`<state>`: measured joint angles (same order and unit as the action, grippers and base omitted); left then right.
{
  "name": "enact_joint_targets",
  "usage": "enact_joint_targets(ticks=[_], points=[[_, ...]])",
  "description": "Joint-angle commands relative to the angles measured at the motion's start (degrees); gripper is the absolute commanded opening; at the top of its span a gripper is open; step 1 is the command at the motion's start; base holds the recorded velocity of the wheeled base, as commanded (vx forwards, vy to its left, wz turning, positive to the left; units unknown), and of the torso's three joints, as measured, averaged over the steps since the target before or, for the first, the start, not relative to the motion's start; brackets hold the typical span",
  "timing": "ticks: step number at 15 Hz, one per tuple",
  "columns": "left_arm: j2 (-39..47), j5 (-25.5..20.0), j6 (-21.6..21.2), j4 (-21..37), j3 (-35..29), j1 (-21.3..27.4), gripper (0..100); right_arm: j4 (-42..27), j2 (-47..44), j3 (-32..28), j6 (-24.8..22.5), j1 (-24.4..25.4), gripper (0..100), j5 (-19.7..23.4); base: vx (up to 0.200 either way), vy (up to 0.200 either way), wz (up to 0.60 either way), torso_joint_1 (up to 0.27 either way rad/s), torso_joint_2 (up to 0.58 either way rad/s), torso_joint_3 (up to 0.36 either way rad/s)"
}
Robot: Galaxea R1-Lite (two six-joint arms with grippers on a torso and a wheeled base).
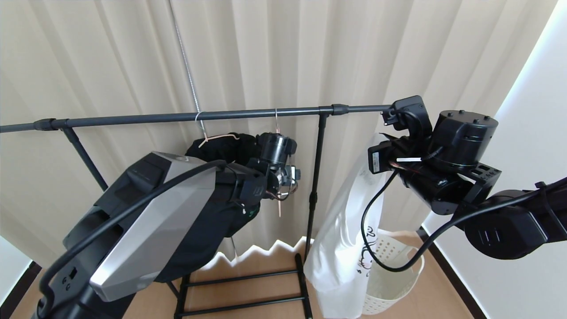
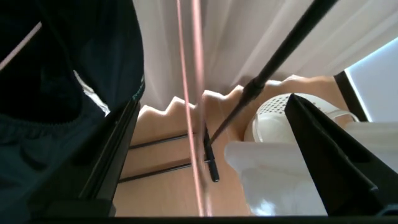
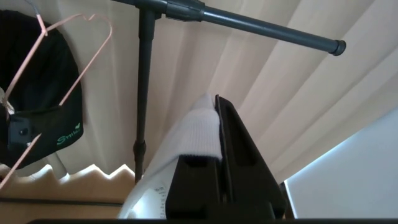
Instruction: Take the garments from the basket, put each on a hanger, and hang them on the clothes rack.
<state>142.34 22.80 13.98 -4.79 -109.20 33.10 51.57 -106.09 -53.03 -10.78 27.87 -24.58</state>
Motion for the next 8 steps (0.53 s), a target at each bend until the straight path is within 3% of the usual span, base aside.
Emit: enact_joint_targets(ticks=[1, 3, 4, 8], points=[[2.3, 0.1, 0.0, -0.1, -0.4, -0.1, 100, 0.0, -0.1, 0.1, 0.0, 0.1, 0, 0.0, 0.0, 0.0, 0.0, 0.0, 0.0, 0.0], [2.6, 0.2, 0.0, -0.2, -0.6, -0.5, 100, 0.1, -0.2, 0.2, 0.0, 0.1, 0, 0.0, 0.0, 0.0, 0.0, 0.0, 0.0, 0.0], [3.0, 0.2, 0.6, -0.1, -1.6, -0.8, 0, 0.1, -0.3, 0.2, 0.1, 0.1, 0, 0.0, 0.0, 0.0, 0.0, 0.0, 0.0, 0.0], [2.9, 0.2, 1.0, 0.0, -2.2, -1.0, 0, 0.1, -0.5, 0.2, 0.1, 0.3, 0, 0.0, 0.0, 0.0, 0.0, 0.0, 0.0, 0.0]])
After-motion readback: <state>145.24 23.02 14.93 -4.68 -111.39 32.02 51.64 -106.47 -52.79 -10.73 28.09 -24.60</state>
